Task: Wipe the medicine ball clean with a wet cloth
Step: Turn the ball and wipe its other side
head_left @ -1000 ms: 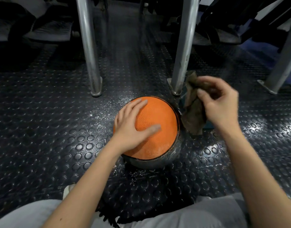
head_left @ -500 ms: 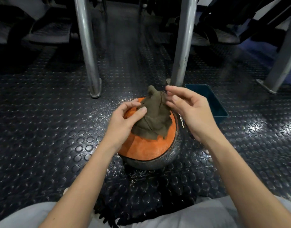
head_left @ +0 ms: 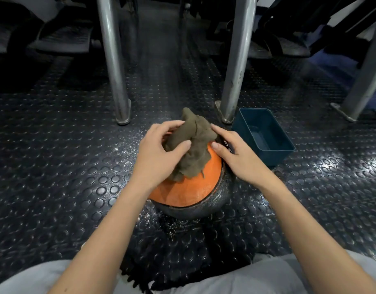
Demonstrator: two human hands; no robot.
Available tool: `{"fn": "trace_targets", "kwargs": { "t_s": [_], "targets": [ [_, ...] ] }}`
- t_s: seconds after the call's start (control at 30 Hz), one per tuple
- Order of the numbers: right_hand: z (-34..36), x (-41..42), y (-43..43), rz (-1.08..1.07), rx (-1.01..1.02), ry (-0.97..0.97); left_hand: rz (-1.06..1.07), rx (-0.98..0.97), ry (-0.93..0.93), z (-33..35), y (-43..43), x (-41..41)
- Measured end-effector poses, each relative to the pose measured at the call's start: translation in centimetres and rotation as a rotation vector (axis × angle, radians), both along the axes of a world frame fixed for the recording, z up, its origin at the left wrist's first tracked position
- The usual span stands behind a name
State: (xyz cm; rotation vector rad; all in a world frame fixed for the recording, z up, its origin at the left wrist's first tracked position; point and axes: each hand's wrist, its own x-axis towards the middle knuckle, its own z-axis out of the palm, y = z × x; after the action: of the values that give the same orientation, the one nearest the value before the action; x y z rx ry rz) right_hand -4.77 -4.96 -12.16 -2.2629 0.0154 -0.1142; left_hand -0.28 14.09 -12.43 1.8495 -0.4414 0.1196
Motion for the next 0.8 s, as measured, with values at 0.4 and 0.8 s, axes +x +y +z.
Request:
{"fn": "trace_targets", "kwargs": {
  "t_s": [0.4, 0.8],
  "targets": [
    [0.4, -0.2, -0.1, -0.043, 0.008, -0.012, -0.003, 0.305, -0.08, -1.4, -0.3, -0.9],
    [-0.3, 0.4, -2.1, -0.057, -0.009, -0.07, 0.112, 0.161, 0.244, -2.4, 1.0, 0.7]
  ]
}}
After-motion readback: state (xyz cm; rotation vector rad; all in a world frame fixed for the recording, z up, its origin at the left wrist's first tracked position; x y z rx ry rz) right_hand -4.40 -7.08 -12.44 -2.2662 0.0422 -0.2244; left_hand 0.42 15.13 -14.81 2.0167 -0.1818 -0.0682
